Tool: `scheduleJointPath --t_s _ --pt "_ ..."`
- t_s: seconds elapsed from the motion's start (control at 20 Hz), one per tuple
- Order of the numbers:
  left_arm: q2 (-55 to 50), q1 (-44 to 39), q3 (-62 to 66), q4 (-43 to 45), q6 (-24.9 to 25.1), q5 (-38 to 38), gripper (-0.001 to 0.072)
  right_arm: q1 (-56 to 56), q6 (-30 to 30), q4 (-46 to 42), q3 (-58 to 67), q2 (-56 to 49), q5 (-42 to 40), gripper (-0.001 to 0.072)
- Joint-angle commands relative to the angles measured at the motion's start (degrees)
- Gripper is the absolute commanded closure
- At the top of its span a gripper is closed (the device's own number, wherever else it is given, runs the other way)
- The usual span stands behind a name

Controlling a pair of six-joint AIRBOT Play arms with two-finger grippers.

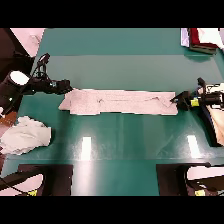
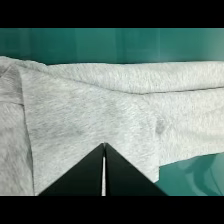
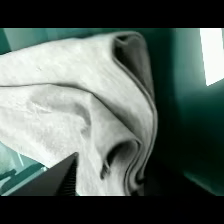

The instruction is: Fold the shirts.

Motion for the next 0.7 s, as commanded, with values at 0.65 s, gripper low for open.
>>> scheduleJointPath --t_s 0.65 --pt "-21.55 -24.30 21.31 0.42 0.02 -0.15 0.0689 7.13 6.60 2.75 15.69 11.96 10.08 0.0702"
